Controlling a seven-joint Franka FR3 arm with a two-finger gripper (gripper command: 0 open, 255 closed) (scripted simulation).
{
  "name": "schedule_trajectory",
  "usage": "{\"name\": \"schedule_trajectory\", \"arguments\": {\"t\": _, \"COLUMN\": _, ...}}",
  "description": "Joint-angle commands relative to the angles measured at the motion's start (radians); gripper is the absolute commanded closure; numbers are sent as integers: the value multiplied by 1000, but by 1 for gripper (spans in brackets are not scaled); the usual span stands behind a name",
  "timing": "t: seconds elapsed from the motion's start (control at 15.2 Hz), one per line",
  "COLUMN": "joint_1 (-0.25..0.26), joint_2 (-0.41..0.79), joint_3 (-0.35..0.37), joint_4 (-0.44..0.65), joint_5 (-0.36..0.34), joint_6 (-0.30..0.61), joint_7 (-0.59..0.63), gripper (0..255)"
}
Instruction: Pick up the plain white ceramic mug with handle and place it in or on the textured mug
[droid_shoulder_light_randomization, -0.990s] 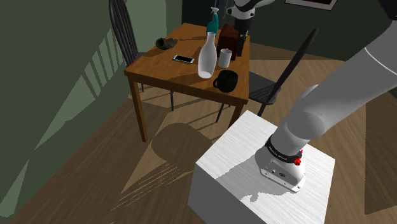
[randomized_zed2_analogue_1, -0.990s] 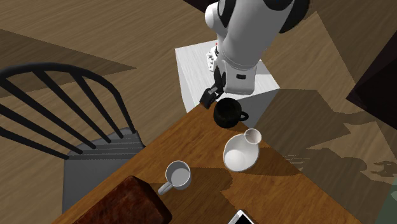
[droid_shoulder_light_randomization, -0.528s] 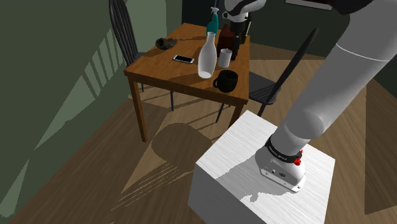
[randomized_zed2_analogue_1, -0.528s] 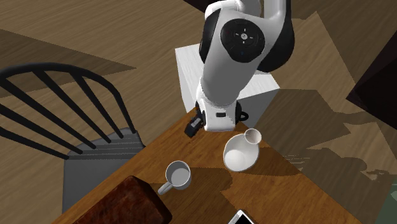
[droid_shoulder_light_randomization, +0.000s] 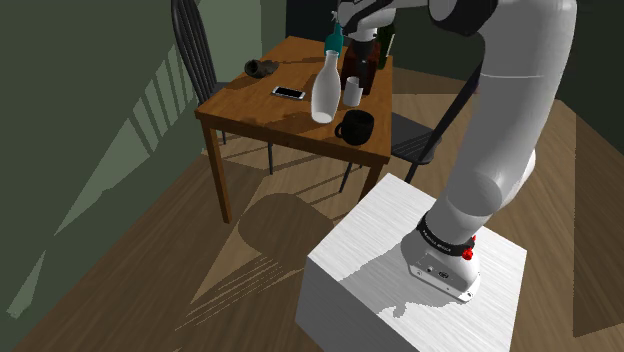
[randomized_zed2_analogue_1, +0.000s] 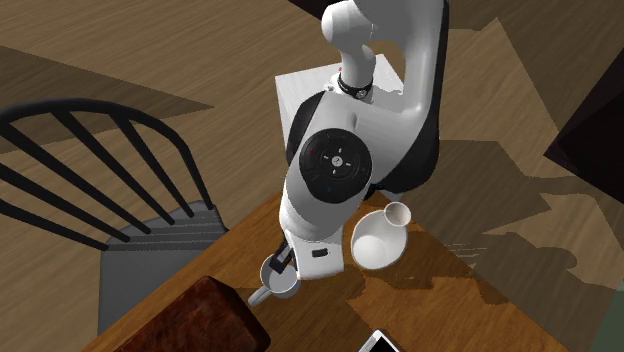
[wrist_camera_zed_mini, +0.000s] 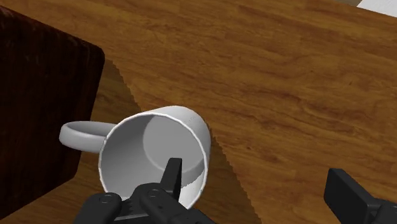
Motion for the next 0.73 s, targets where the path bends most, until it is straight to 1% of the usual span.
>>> {"name": "schedule_trajectory", "arguments": {"t": 0.0, "joint_1": -37, "joint_2": 98, "joint_3": 12, "joint_4": 110, "joint_5": 42, "joint_6": -15, "joint_7": -58, "gripper": 0}}
{"name": "schedule_trajectory", "arguments": {"t": 0.07, "joint_1": -44, "joint_2": 113, "joint_3": 17, "joint_4": 127, "joint_5": 46, "joint_6": -18, "joint_7": -65, "gripper": 0}}
{"name": "schedule_trajectory", "arguments": {"t": 0.53, "joint_1": -56, "joint_2": 148, "joint_3": 23, "joint_4": 74, "joint_5": 59, "joint_6": 69, "joint_7": -73, "gripper": 0}}
{"name": "schedule_trajectory", "arguments": {"t": 0.66, "joint_1": -56, "joint_2": 147, "joint_3": 23, "joint_4": 74, "joint_5": 59, "joint_6": 69, "joint_7": -73, "gripper": 0}}
